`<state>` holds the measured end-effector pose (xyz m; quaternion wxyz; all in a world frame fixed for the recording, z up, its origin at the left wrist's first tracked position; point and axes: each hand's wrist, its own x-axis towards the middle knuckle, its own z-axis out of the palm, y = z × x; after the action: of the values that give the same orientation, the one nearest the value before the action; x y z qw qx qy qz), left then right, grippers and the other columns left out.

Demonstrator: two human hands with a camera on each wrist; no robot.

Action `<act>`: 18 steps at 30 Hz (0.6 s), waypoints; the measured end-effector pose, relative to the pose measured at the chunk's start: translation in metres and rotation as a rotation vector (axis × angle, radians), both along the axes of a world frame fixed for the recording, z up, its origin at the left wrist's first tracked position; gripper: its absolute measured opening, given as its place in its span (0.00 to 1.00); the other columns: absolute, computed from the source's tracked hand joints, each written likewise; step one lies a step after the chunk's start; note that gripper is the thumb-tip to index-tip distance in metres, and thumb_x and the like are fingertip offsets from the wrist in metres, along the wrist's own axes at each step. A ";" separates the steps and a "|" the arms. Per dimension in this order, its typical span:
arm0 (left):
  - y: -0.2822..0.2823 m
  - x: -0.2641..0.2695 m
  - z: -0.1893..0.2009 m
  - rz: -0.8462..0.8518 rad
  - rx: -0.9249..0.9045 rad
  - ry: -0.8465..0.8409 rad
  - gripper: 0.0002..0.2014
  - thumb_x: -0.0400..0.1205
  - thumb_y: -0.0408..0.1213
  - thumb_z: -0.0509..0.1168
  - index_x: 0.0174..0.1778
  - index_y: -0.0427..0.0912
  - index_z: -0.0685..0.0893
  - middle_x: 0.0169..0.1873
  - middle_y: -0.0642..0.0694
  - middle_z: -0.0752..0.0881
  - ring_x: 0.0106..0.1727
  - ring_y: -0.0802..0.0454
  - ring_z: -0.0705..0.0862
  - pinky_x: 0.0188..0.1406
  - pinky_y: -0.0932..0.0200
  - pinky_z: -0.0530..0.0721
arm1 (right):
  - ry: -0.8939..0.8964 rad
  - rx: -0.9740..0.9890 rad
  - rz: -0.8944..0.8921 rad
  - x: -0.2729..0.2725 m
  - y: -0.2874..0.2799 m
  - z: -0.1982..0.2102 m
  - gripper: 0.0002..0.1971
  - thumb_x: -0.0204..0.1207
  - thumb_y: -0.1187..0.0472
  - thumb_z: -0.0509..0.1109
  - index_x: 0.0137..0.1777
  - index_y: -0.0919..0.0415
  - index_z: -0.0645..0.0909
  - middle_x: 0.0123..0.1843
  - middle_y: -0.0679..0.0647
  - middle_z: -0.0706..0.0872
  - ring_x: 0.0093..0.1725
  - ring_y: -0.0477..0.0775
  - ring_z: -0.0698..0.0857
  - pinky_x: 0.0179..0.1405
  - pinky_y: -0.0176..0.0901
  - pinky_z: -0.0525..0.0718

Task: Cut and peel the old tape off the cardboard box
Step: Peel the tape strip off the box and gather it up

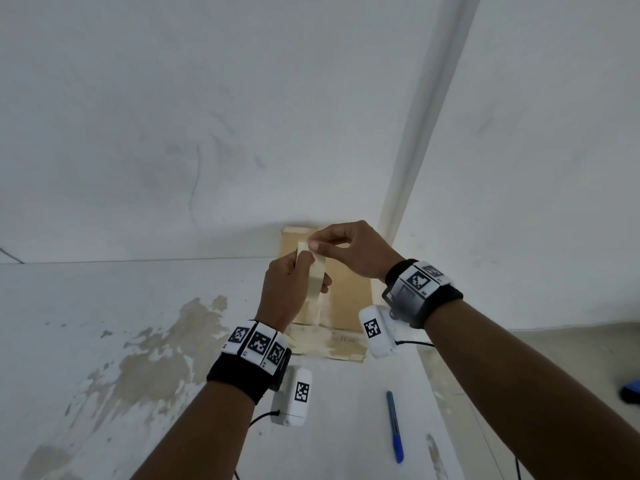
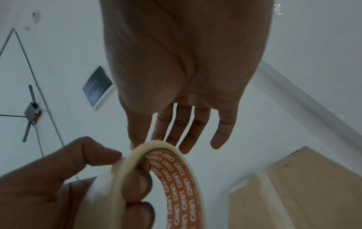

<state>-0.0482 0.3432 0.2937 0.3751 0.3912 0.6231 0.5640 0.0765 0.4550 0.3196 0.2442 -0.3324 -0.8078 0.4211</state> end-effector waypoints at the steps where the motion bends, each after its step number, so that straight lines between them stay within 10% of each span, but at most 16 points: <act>1: 0.000 0.000 0.001 0.000 0.008 0.004 0.17 0.86 0.35 0.57 0.37 0.34 0.87 0.30 0.39 0.93 0.29 0.49 0.89 0.40 0.53 0.88 | 0.001 0.016 -0.007 0.000 0.001 0.002 0.09 0.77 0.51 0.78 0.53 0.55 0.92 0.51 0.45 0.95 0.55 0.42 0.91 0.65 0.41 0.85; 18: 0.003 -0.017 -0.009 -0.199 0.119 0.100 0.19 0.92 0.44 0.57 0.54 0.34 0.89 0.38 0.45 0.96 0.37 0.51 0.93 0.44 0.60 0.90 | 0.082 0.293 -0.157 -0.006 -0.007 0.004 0.04 0.79 0.60 0.76 0.45 0.60 0.88 0.43 0.51 0.91 0.44 0.50 0.88 0.51 0.53 0.87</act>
<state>-0.0654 0.3464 0.2851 0.3737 0.5002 0.5645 0.5400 0.0700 0.4483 0.3234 0.3549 -0.3378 -0.8215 0.2917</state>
